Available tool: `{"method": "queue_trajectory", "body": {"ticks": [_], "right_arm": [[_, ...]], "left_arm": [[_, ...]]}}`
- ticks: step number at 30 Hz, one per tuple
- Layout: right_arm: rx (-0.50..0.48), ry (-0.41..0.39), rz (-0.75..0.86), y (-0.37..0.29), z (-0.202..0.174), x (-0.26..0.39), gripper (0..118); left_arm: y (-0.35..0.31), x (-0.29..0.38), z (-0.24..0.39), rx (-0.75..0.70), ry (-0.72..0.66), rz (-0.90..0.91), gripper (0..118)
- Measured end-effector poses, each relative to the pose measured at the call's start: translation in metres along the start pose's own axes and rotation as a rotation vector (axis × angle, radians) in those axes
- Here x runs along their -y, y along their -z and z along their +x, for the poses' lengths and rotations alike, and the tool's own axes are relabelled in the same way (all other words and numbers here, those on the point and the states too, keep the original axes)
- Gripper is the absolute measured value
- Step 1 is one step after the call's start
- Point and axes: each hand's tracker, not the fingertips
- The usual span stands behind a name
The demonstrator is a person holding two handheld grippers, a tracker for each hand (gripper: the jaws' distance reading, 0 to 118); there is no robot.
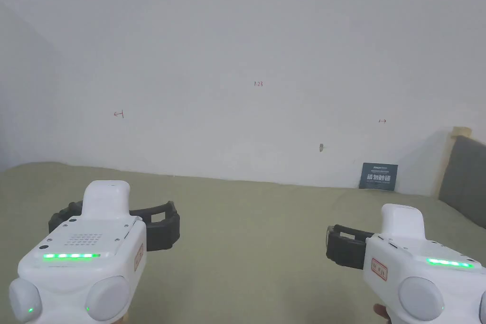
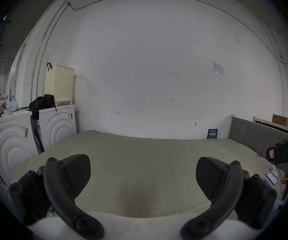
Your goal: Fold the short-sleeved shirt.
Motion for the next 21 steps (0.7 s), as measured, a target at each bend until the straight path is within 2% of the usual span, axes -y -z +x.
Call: {"method": "queue_trajectory", "body": {"ticks": [4, 6, 8, 11, 21], "right_arm": [[0.003, 0.044, 0.007, -0.004, -0.001, 0.003, 118], [-0.03, 0.061, 0.017, -0.003, 0.002, 0.006, 118], [-0.042, 0.049, 0.06, -0.004, 0.004, 0.009, 118], [0.003, 0.007, 0.103, -0.003, 0.003, 0.012, 118], [-0.001, -0.004, 0.139, -0.004, 0.01, 0.012, 118]], "left_arm": [[-0.001, -0.001, -0.001, 0.003, -0.015, 0.002, 118], [-0.001, -0.001, -0.001, 0.005, -0.018, -0.002, 118], [-0.001, 0.0, 0.0, 0.003, -0.013, -0.003, 118], [0.0, 0.001, 0.0, 0.001, 0.003, 0.002, 118], [0.005, 0.002, -0.002, -0.007, -0.009, -0.004, 118]]}}
